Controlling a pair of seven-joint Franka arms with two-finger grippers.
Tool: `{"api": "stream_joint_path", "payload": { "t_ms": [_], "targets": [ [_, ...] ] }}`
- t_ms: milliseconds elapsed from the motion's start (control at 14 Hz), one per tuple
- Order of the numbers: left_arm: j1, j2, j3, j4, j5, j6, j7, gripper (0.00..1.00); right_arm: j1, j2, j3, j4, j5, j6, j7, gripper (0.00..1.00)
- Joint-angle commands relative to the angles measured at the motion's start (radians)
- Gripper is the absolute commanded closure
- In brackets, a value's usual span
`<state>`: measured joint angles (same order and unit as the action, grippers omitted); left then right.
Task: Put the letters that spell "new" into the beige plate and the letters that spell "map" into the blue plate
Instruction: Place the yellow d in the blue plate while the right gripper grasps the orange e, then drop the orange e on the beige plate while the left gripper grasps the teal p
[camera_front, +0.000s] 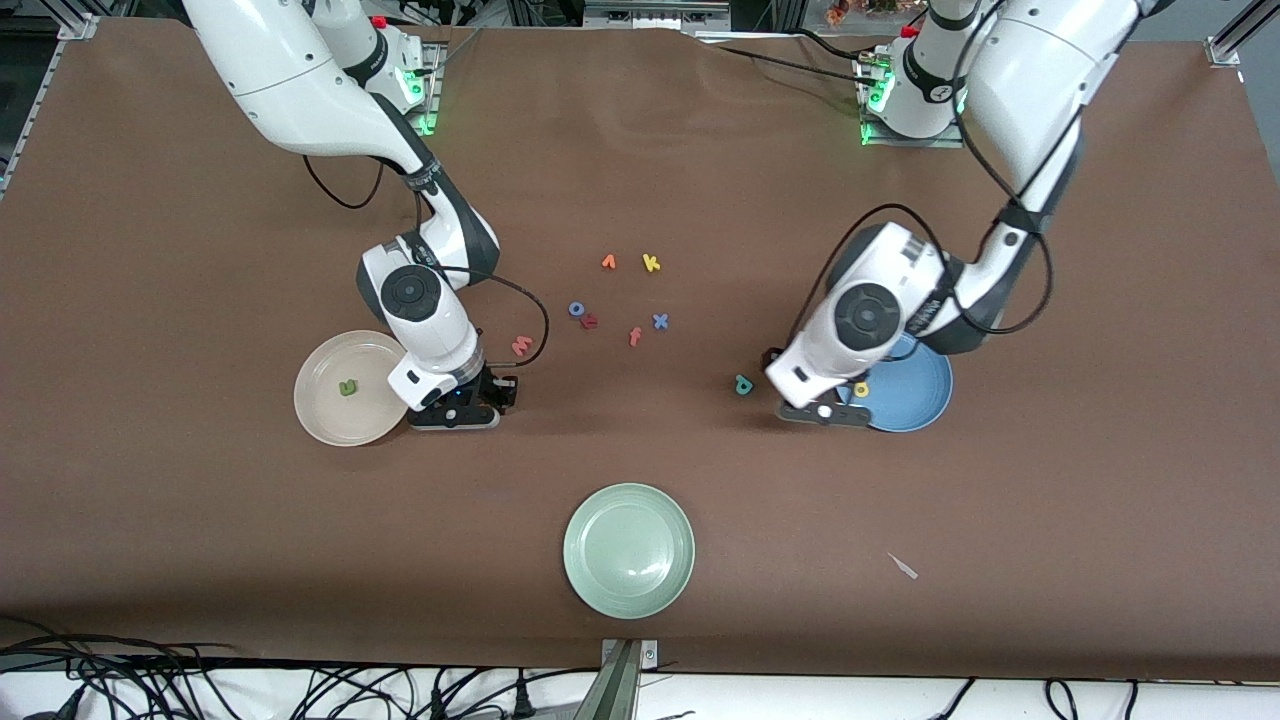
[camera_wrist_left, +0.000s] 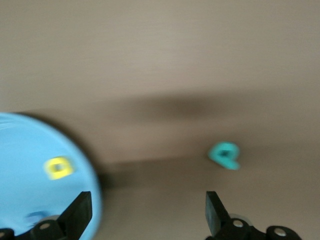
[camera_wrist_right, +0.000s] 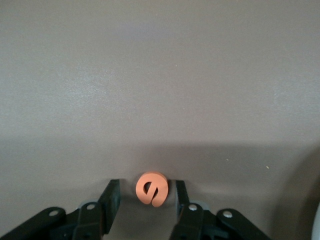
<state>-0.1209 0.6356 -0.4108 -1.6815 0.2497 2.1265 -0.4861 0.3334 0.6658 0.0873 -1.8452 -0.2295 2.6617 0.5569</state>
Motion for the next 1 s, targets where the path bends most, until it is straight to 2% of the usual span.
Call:
{"api": "stream_joint_path", "payload": {
  "t_ms": [0, 215, 358, 645, 788, 931],
  "targets": [
    [-0.063, 0.111, 0.003, 0.103, 0.025, 0.003, 0.003, 0.00, 0.001, -0.012, -0.001, -0.017, 0.006, 0.007, -0.002, 0.66],
    [-0.065, 0.142, 0.003, 0.098, 0.034, 0.101, 0.014, 0.11, 0.001, -0.014, -0.001, -0.016, 0.006, 0.006, -0.005, 0.74],
    [-0.065, 0.161, 0.006, 0.098, 0.037, 0.150, 0.015, 0.14, -0.001, -0.029, -0.009, -0.008, 0.006, -0.003, -0.029, 0.75],
    [-0.065, 0.164, 0.006, 0.088, 0.072, 0.156, 0.014, 0.17, -0.010, -0.127, -0.073, -0.012, 0.010, -0.155, -0.230, 0.75],
    [-0.071, 0.164, 0.006, 0.068, 0.072, 0.148, 0.014, 0.17, -0.016, -0.190, -0.106, -0.064, 0.012, -0.192, -0.325, 0.75],
    [-0.077, 0.164, 0.007, 0.066, 0.080, 0.150, 0.012, 0.25, -0.025, -0.265, -0.144, -0.177, 0.015, -0.174, -0.396, 0.75]
  ]
}}
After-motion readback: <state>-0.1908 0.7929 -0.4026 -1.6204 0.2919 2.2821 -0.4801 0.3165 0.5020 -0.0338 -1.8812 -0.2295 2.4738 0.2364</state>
